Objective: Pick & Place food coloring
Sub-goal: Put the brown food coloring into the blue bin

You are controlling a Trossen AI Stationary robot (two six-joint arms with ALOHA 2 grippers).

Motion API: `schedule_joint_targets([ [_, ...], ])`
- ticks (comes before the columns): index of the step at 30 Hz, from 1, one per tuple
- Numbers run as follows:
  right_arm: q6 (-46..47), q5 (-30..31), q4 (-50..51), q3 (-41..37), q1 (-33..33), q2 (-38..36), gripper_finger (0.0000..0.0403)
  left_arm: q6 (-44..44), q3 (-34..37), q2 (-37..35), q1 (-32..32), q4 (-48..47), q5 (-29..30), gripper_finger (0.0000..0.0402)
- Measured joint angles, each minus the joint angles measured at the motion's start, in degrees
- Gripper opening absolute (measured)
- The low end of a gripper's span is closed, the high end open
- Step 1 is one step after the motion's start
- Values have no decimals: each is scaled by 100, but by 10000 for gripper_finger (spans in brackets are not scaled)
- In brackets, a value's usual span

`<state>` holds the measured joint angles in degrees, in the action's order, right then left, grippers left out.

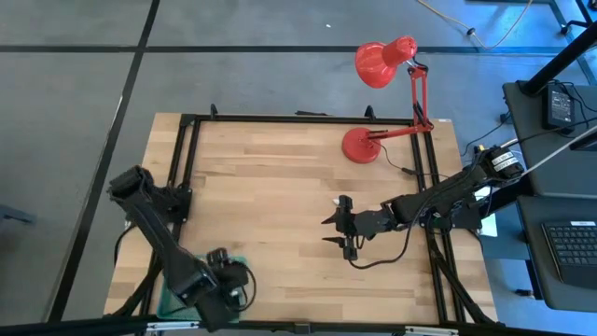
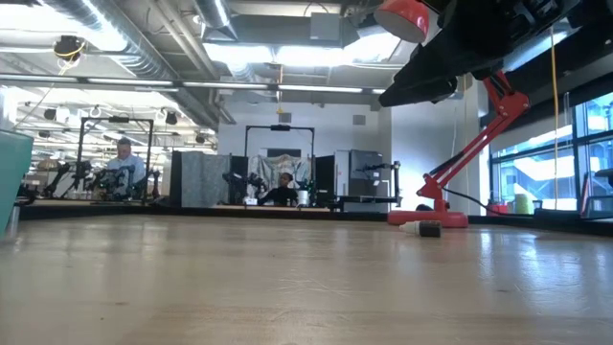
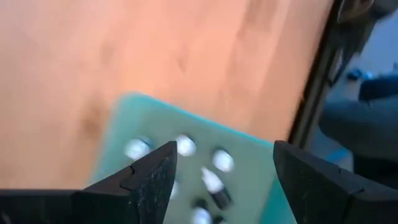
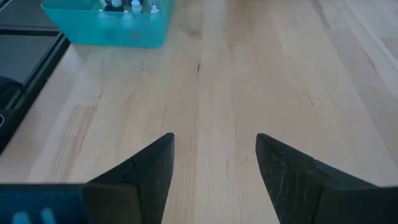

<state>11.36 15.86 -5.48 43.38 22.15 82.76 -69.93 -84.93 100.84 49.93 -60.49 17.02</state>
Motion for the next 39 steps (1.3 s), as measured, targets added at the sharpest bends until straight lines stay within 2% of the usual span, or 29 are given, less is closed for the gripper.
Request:
schedule_joint_targets([
  [7,-405,92,6,0,0,0,227,1145,0,-905,-68,-471,1646,256],
  [10,-140,778,58,0,-4,-4,227,1757,32,-1384,-181,-393,2165,256],
  [12,114,1189,291,0,-82,-6,227,2123,193,-1688,-368,-185,2293,255],
  [14,480,1282,717,0,-249,-4,227,2582,511,-1981,-637,263,2147,256],
  [18,1438,1132,1815,-2,-689,-4,227,3618,1452,-2500,-1360,1474,1192,258],
  [21,1532,1120,2344,-2,-915,-5,227,4239,2291,-2920,-1917,2502,532,256],
  [26,1530,806,2660,-7,-1168,-6,227,5168,3838,-3613,-2466,4627,-106,257],
  [32,1530,814,2106,-539,-1215,-4,227,6089,5523,-4241,-2668,7355,-521,255],
  [35,1538,953,1125,-1078,-1215,-4,227,6275,6047,-4443,-2725,8137,-482,256],
  [39,1444,1120,-63,-1678,-1213,-4,227,6270,6371,-4570,-2747,8665,-316,258],
])
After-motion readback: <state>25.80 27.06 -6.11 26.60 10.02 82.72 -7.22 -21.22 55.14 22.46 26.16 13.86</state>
